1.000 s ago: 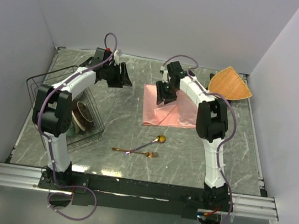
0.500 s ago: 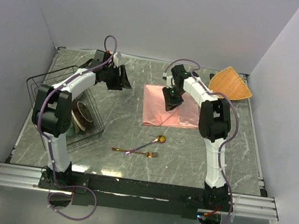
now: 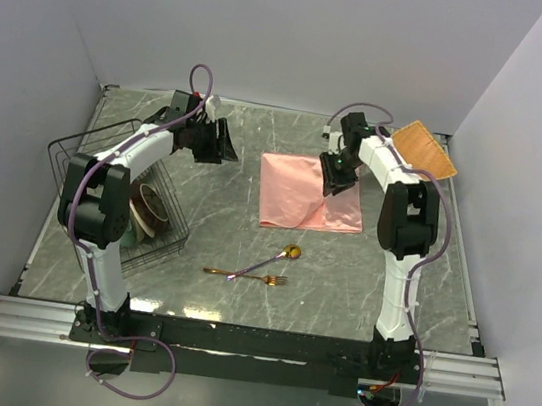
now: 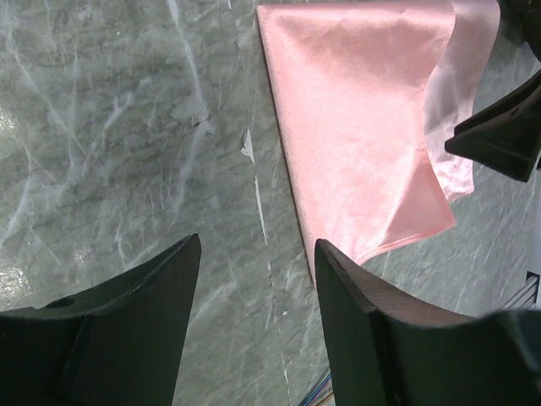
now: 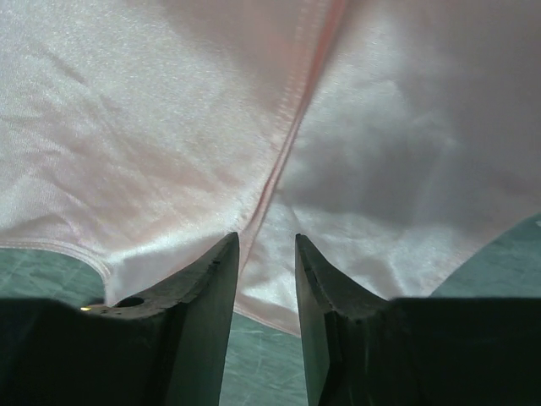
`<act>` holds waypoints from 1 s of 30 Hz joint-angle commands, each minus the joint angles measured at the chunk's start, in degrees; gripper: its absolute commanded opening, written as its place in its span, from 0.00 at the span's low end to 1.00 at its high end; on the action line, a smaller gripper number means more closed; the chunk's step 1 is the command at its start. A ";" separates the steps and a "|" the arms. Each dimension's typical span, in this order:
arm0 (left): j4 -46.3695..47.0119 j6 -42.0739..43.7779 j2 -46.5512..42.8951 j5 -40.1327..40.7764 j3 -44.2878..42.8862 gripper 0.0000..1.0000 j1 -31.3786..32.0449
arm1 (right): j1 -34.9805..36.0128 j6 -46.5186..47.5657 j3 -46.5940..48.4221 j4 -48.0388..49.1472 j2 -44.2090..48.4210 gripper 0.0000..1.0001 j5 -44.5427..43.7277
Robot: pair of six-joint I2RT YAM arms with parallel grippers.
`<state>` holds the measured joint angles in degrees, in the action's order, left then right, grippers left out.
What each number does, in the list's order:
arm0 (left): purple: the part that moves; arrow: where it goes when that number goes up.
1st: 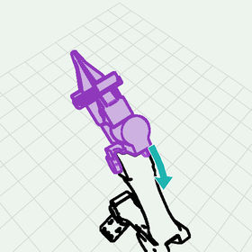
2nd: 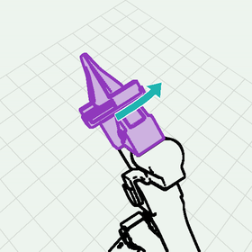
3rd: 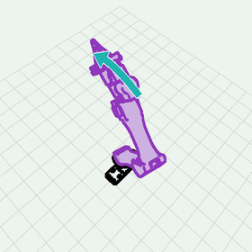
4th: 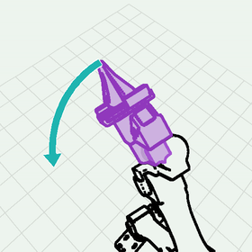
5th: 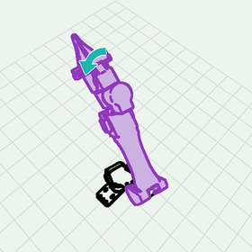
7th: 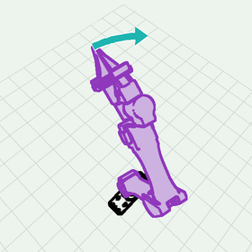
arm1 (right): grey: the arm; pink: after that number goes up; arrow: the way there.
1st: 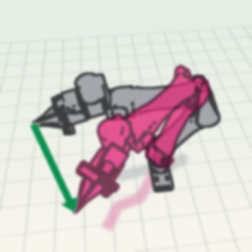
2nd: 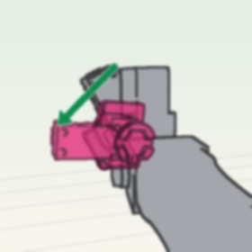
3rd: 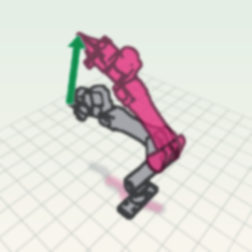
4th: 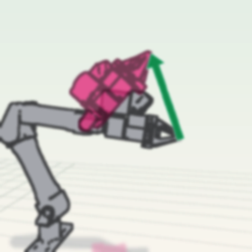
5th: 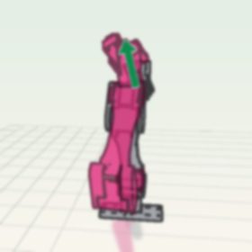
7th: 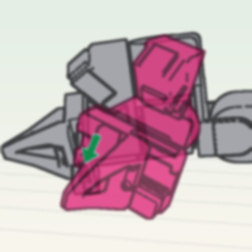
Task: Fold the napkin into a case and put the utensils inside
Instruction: Fold the rectangle-folded napkin at the center of the board, then pick up the rectangle-folded napkin from the center of the board.
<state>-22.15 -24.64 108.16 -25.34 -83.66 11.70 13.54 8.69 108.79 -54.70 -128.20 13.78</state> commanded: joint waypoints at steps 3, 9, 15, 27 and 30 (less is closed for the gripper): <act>-0.35 1.26 -2.25 -1.29 -0.89 0.62 -0.28 | -1.50 -2.62 3.00 -0.15 3.84 0.44 7.21; -0.44 1.18 -2.78 -1.11 -0.81 0.62 -0.37 | 0.87 -3.67 3.71 1.34 3.92 0.50 3.98; 0.44 0.12 -3.74 -1.29 0.77 0.62 -0.37 | -0.53 -7.54 4.06 2.40 1.55 0.51 1.69; -0.87 0.91 -2.34 -1.73 -1.15 0.62 -0.63 | -1.06 -7.37 5.55 3.63 -3.19 0.50 3.71; -1.31 1.00 -2.34 -1.82 -1.51 0.62 -0.81 | -1.24 -7.55 5.55 4.33 -3.81 0.48 3.88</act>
<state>-22.41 -24.40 107.72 -25.69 -82.87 11.42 12.58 2.02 112.20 -51.62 -131.28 17.26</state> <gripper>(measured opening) 0.619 0.490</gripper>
